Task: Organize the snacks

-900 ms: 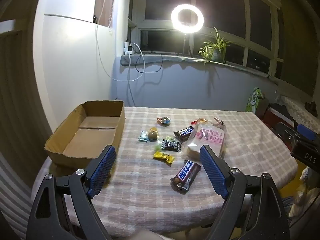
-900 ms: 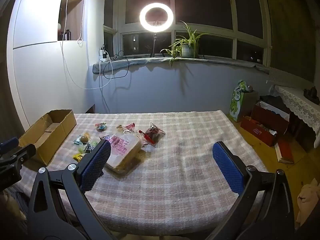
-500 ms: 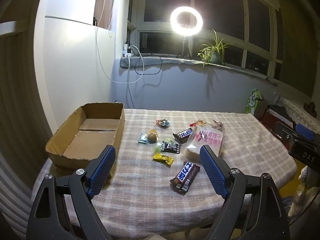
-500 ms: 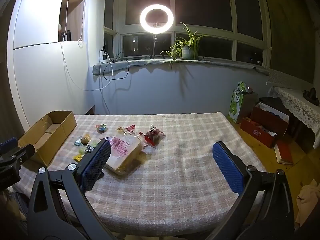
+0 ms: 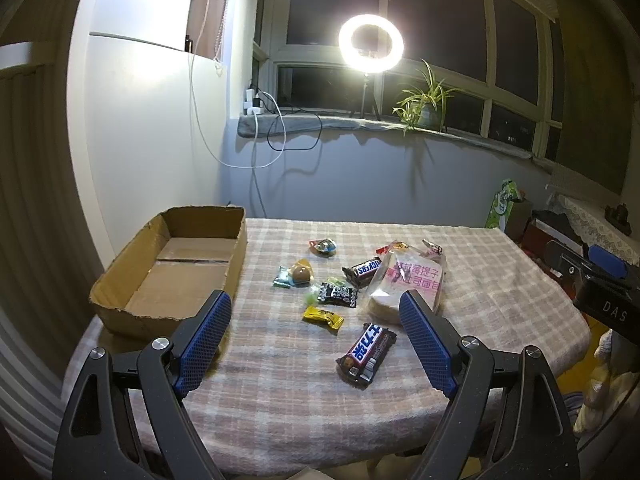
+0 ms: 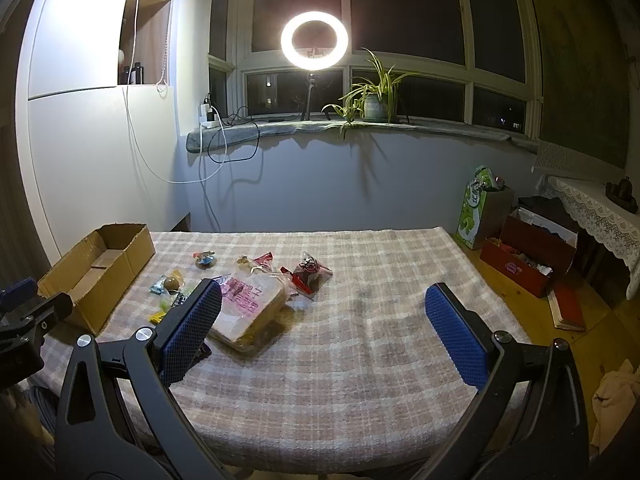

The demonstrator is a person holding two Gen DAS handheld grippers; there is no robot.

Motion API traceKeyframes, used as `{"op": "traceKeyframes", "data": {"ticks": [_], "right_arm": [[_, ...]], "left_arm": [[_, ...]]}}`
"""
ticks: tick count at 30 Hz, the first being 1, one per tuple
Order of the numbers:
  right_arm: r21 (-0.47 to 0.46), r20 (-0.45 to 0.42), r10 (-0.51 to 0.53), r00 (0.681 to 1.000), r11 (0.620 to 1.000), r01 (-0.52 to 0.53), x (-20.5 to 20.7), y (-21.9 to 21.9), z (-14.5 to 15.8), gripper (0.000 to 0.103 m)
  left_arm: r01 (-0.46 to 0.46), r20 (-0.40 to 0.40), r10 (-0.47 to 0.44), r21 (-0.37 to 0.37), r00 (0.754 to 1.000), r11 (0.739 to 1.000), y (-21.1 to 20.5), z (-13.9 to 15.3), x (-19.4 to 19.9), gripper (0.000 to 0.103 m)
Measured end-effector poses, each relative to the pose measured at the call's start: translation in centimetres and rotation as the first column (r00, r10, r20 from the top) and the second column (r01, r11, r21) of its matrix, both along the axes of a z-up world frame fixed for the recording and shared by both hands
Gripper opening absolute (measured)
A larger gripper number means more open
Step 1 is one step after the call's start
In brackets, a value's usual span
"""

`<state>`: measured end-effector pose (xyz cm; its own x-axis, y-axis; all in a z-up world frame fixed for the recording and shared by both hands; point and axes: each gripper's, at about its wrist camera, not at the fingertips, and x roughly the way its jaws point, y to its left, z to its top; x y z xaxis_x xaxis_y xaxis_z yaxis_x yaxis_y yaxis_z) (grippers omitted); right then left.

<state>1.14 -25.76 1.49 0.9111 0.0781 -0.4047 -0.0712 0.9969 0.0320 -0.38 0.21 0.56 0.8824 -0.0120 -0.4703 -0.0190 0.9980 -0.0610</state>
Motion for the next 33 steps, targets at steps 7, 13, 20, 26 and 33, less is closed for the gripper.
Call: {"op": "traceKeyframes", "data": {"ticks": [7, 13, 20, 26, 33], "right_arm": [[-0.003, 0.004, 0.002, 1.0, 1.0, -0.002, -0.14, 0.32, 0.39, 0.103], [-0.003, 0.005, 0.001, 1.0, 1.0, -0.001, 0.01, 0.26, 0.32, 0.103], [-0.005, 0.006, 0.002, 1.0, 1.0, -0.002, -0.01, 0.27, 0.32, 0.103], [-0.005, 0.006, 0.002, 1.0, 1.0, -0.002, -0.03, 0.3, 0.35, 0.103], [-0.005, 0.007, 0.001, 1.0, 1.0, -0.001, -0.05, 0.34, 0.3, 0.103]], "left_arm": [[0.003, 0.002, -0.003, -0.004, 1.0, 1.0, 0.11, -0.05, -0.03, 0.086], [0.004, 0.002, -0.004, -0.005, 1.0, 1.0, 0.09, -0.01, -0.11, 0.086], [0.01, 0.006, -0.01, -0.008, 1.0, 1.0, -0.01, 0.07, -0.22, 0.086], [0.013, 0.006, -0.013, -0.01, 1.0, 1.0, -0.02, 0.11, -0.23, 0.086], [0.016, 0.007, -0.016, -0.013, 1.0, 1.0, -0.13, 0.03, -0.35, 0.086]]}}
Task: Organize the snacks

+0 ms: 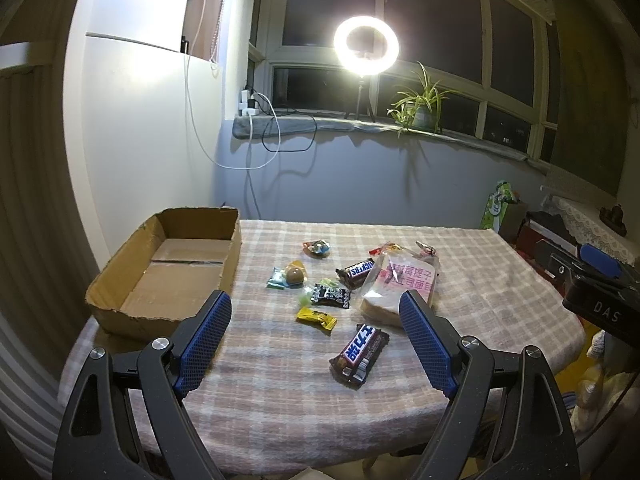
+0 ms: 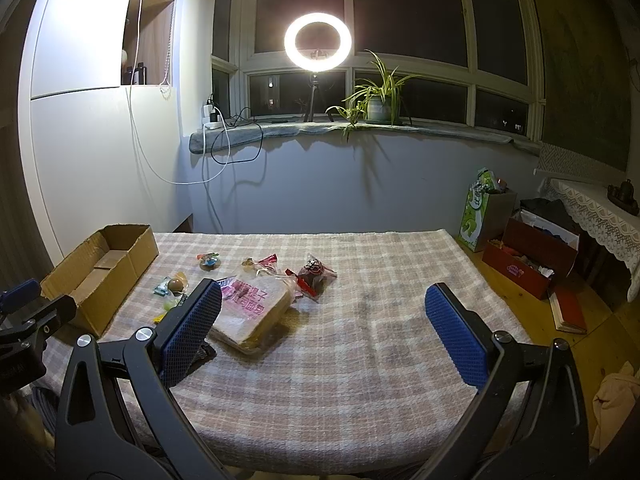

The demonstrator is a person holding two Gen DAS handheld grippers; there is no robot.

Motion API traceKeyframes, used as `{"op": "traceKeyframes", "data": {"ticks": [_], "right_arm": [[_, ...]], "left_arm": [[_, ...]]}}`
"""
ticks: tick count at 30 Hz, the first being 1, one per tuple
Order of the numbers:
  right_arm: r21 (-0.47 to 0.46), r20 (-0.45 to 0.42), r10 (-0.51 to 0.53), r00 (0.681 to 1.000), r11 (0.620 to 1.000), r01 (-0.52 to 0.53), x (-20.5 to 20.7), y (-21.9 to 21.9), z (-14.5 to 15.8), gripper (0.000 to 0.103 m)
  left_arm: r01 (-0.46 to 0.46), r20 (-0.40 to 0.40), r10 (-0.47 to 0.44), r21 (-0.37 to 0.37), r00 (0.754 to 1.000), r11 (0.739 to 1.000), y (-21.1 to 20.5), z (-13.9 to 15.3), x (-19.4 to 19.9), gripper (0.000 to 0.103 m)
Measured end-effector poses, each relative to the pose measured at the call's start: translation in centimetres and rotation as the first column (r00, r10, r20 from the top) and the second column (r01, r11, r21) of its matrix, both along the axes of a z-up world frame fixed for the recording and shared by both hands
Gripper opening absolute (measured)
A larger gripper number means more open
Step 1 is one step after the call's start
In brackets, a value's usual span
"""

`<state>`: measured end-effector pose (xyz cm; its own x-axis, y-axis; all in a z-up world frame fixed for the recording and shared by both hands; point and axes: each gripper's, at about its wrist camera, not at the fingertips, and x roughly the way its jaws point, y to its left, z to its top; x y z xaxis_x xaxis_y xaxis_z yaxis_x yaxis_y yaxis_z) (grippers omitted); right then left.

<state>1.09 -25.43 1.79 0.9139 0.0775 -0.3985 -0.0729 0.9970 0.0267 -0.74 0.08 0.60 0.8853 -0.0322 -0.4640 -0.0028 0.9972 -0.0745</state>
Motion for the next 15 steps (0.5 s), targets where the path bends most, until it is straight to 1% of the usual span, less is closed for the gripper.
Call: {"op": "traceKeyframes", "data": {"ticks": [15], "right_arm": [[-0.001, 0.0, 0.0, 1.0, 1.0, 0.0, 0.0, 0.02, -0.09, 0.103]], "left_arm": [[0.004, -0.001, -0.004, 0.0, 1.0, 1.0, -0.05, -0.08, -0.04, 0.086]]}}
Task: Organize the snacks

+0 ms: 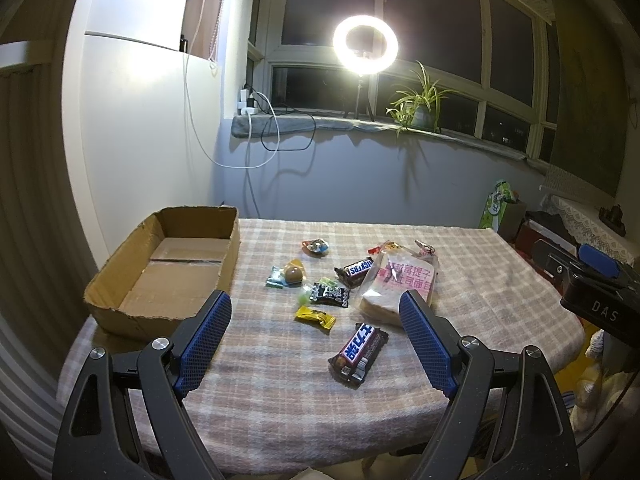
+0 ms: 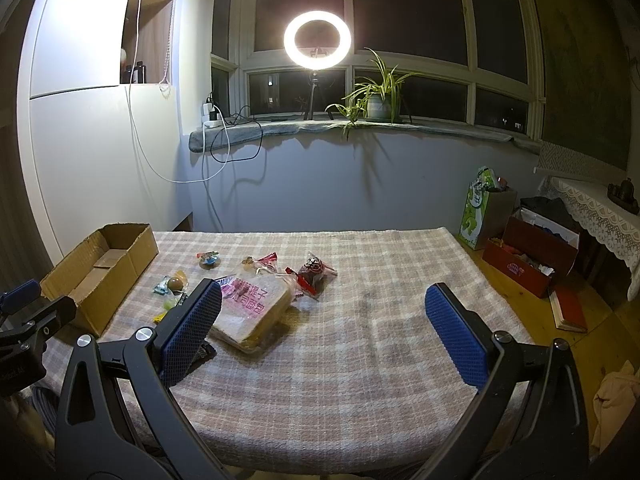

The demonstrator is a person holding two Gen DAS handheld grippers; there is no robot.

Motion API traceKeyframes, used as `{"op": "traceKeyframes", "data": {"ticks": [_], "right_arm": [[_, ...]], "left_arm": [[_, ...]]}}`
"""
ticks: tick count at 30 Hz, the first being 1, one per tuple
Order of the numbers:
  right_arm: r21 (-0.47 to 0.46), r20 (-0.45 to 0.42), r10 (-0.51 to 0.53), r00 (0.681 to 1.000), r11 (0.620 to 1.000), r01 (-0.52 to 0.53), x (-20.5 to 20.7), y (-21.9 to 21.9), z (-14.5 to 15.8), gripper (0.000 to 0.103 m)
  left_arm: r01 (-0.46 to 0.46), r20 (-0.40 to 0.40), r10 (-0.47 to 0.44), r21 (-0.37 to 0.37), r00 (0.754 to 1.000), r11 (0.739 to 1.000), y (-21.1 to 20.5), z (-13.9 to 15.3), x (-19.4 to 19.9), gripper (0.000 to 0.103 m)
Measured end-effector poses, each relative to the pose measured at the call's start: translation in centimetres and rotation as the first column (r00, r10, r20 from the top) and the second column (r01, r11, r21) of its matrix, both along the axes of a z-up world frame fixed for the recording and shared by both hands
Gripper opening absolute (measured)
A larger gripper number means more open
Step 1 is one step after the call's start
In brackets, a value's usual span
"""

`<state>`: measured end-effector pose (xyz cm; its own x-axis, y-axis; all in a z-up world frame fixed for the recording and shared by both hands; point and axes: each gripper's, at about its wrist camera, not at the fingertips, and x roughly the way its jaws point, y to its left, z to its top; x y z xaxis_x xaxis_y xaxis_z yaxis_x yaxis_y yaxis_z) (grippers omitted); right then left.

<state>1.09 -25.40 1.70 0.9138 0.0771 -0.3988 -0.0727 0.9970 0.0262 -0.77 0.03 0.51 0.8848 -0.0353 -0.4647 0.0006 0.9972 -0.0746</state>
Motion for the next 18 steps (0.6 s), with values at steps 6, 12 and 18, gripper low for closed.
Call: {"op": "traceKeyframes", "data": {"ticks": [6, 12, 18], "right_arm": [[0.0, 0.0, 0.001, 1.0, 1.0, -0.001, 0.01, -0.01, -0.04, 0.103], [0.001, -0.004, 0.001, 1.0, 1.0, -0.001, 0.05, 0.15, -0.15, 0.103], [-0.001, -0.014, 0.002, 1.0, 1.0, -0.002, 0.2, 0.54, -0.53, 0.103]], "left_arm": [[0.003, -0.002, -0.003, -0.001, 1.0, 1.0, -0.07, -0.09, 0.02, 0.086], [0.005, -0.004, -0.005, -0.001, 1.0, 1.0, -0.1, -0.15, 0.03, 0.086], [0.01, -0.02, -0.01, -0.005, 1.0, 1.0, -0.11, -0.5, 0.47, 0.086]]}}
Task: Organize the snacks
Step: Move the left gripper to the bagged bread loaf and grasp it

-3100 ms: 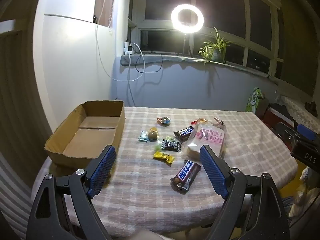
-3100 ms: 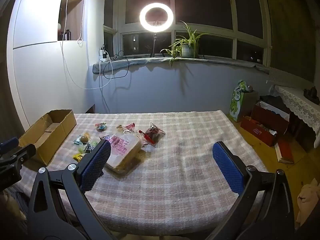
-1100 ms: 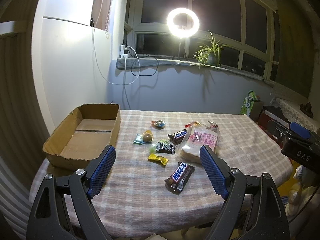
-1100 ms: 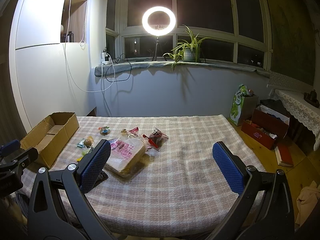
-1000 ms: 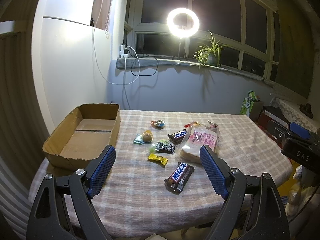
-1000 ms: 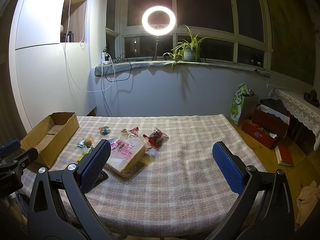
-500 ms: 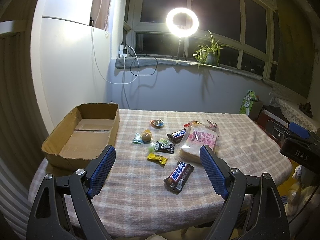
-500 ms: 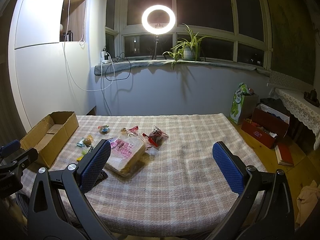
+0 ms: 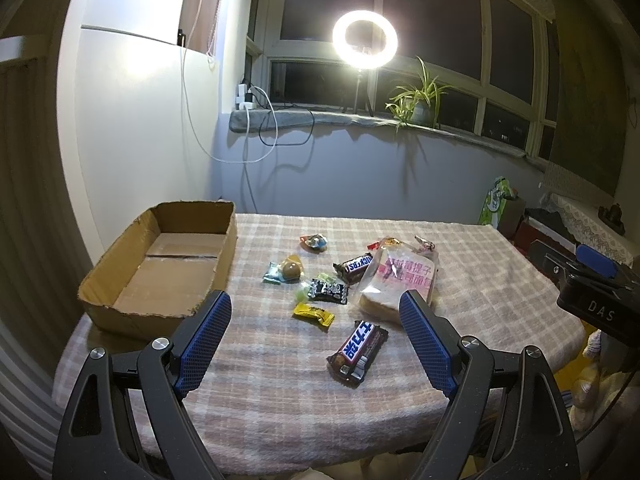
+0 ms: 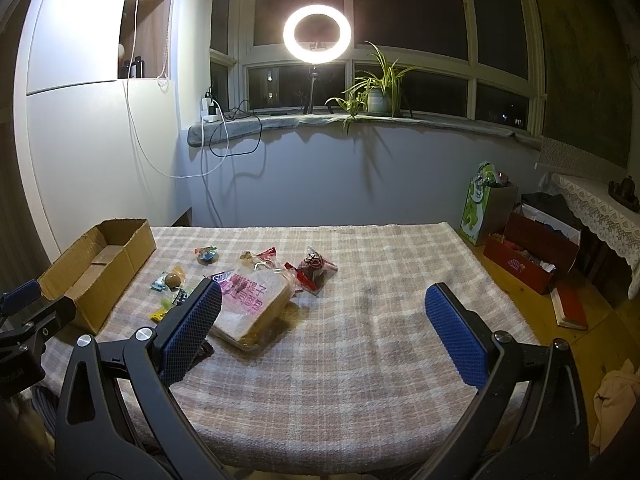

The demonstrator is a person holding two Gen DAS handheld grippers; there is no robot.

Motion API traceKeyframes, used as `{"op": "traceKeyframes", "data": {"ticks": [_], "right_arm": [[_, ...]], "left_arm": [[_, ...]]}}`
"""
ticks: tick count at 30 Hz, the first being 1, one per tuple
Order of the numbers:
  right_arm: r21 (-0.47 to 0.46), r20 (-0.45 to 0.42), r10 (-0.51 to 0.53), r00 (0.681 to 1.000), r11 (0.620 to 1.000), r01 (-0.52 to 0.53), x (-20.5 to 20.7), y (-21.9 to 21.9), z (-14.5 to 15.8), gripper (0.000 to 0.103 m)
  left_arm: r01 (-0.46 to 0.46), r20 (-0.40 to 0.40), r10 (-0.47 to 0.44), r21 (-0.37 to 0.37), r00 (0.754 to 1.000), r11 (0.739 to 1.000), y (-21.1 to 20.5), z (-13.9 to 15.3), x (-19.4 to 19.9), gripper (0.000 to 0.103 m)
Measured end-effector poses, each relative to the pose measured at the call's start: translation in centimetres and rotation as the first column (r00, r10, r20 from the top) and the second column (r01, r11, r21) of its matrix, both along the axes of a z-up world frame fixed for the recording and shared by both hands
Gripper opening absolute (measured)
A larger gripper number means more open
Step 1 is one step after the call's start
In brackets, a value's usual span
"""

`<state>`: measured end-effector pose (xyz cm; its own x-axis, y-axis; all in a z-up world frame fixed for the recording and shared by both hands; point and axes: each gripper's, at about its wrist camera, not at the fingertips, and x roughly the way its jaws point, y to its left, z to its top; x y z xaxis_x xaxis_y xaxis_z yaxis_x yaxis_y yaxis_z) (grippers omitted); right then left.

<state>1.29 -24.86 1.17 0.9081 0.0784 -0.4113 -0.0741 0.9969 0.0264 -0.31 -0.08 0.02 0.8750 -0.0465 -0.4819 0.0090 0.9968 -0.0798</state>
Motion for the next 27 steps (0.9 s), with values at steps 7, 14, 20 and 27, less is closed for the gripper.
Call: {"op": "traceKeyframes", "data": {"ticks": [7, 14, 20, 27], "right_arm": [[0.021, -0.055, 0.018, 0.998, 1.0, -0.017, 1.5, -0.5, -1.4, 0.103], [0.077, -0.143, 0.078, 0.987, 0.995, -0.068, 3.7, -0.8, -3.0, 0.103], [0.147, -0.213, 0.151, 0.965, 0.982, -0.122, 6.2, -0.5, -4.7, 0.103], [0.245, -0.287, 0.229, 0.93, 0.956, -0.16, 8.9, -0.5, -6.5, 0.103]], "left_arm": [[0.017, -0.048, -0.017, -0.011, 0.999, 1.0, 0.3, -1.1, 0.9, 0.086], [0.037, -0.106, -0.042, -0.045, 0.993, 0.998, 0.9, -2.3, 2.2, 0.084], [0.071, -0.159, -0.086, -0.096, 0.984, 0.993, 1.2, -3.1, 4.2, 0.081], [0.162, -0.222, -0.214, -0.23, 0.951, 0.96, 0.9, -4.3, 7.8, 0.079]]}}
